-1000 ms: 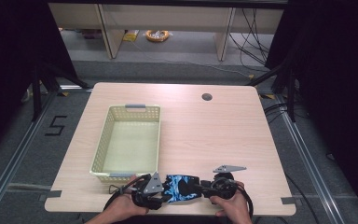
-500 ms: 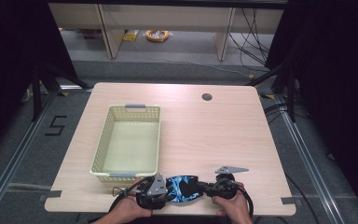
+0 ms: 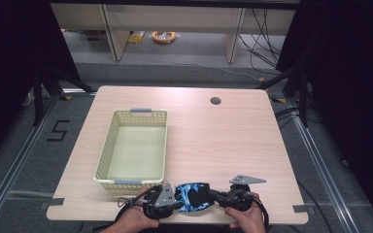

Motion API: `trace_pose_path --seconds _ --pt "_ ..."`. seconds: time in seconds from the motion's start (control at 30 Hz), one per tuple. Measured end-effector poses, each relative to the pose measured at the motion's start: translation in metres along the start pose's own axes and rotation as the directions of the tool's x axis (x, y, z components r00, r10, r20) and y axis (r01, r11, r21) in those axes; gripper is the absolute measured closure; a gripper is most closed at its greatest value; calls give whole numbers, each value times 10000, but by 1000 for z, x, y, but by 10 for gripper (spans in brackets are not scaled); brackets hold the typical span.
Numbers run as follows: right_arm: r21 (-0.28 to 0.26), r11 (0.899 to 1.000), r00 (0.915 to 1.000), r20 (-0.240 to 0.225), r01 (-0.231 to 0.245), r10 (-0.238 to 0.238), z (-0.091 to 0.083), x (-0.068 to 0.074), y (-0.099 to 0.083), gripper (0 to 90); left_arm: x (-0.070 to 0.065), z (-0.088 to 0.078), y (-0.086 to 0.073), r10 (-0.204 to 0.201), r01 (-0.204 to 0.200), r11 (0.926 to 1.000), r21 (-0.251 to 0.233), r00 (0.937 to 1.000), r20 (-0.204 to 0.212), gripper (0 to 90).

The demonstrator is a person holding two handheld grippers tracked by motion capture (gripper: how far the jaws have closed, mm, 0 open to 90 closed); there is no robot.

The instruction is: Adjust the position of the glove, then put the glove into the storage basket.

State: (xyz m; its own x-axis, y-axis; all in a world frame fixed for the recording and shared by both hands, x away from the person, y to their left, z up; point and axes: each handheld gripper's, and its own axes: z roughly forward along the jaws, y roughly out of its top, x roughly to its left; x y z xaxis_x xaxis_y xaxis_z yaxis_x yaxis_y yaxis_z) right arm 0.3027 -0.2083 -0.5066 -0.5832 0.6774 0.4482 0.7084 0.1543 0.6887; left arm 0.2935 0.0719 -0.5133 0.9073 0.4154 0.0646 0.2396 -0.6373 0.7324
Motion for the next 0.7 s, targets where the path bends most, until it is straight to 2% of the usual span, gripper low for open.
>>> trace_pose_path --seconds 0.03,0.07,0.1,0.13,0.17,0.2,0.23,0.27,0.3,0.33,0.37,0.4,0.43,0.47,0.5,0.53,0.57,0.6,0.63,0.67,0.7 --pt "-1 10000 10000 -54 5 -5 0 1 1 859 -1 -1 0 -93 93 10000 -28 10000 2 786" --pt "4 9997 9997 -132 -224 224 0 4 1 859 -1 -2 0 32 -32 10000 -24 10000 20 787" --pt "-67 9998 9998 -58 207 -207 1 2 2 859 0 -3 0 29 -29 10000 -8 10000 -81 789" --pt "-72 9996 9996 0 267 -267 1 3 2 859 -1 -3 1 -88 87 9998 -167 10000 -41 791" --pt "-39 10000 9999 -101 -29 28 0 6 2 859 0 -5 1 74 -75 9999 -88 9999 -109 793" --pt "-82 9996 9996 46 288 -288 -2 4 3 859 -2 -5 2 -50 50 9998 -188 10000 -1 794" --pt "-214 9995 9996 -162 225 -228 -2 4 3 859 -1 -7 3 94 -96 9999 -98 9999 -134 795" --pt "-202 9997 9995 -292 -123 117 -3 7 4 859 -2 -7 3 104 -107 9997 -237 9999 -129 796" --pt "-302 9995 9995 -288 87 -95 -4 6 4 859 -2 -7 4 82 -83 9997 -228 9999 -67 797" --pt "-250 9997 9994 -331 -81 72 -5 8 5 859 -2 -8 4 147 -150 9996 -224 9998 -136 798" --pt "-332 9992 9993 -294 205 -215 -5 6 6 860 -3 -9 4 119 -123 9997 -214 9998 -179 800" --pt "-331 9990 9993 -231 298 -305 -6 8 7 860 -3 -10 3 171 -175 9995 -247 9997 -161 800" --pt "-227 9997 9994 -353 -75 67 -6 12 8 860 -3 -12 3 195 -198 9997 -134 9994 -275 801" --pt "-221 9998 9992 -405 -7 -2 -6 13 9 860 -4 -12 3 94 -102 9995 -288 9996 -266 801" --pt "-309 9985 9986 -272 442 -450 -7 12 10 861 -4 -14 3 94 -104 9995 -313 9995 -316 801" --pt "-292 9996 9989 -468 -57 44 -8 18 10 861 -4 -15 3 69 -82 9992 -390 9994 -344 802" --pt "-439 9980 9979 -437 463 -482 -8 16 12 861 -4 -18 4 158 -173 9992 -372 9991 -399 803" --pt "-474 9977 9981 -358 482 -499 -10 19 13 861 -4 -20 4 105 -118 9991 -400 9994 -345 803" --pt "-465 9989 9987 -493 106 -129 -12 23 14 862 -4 -21 5 175 -196 9984 -525 9990 -408 803" --pt "-522 9980 9985 -406 358 -380 -14 24 16 862 -5 -24 7 145 -165 9983 -556 9992 -363 803" --pt "-523 9981 9989 -311 321 -338 -17 27 18 862 -4 -27 8 203 -226 9980 -585 9990 -399 803"
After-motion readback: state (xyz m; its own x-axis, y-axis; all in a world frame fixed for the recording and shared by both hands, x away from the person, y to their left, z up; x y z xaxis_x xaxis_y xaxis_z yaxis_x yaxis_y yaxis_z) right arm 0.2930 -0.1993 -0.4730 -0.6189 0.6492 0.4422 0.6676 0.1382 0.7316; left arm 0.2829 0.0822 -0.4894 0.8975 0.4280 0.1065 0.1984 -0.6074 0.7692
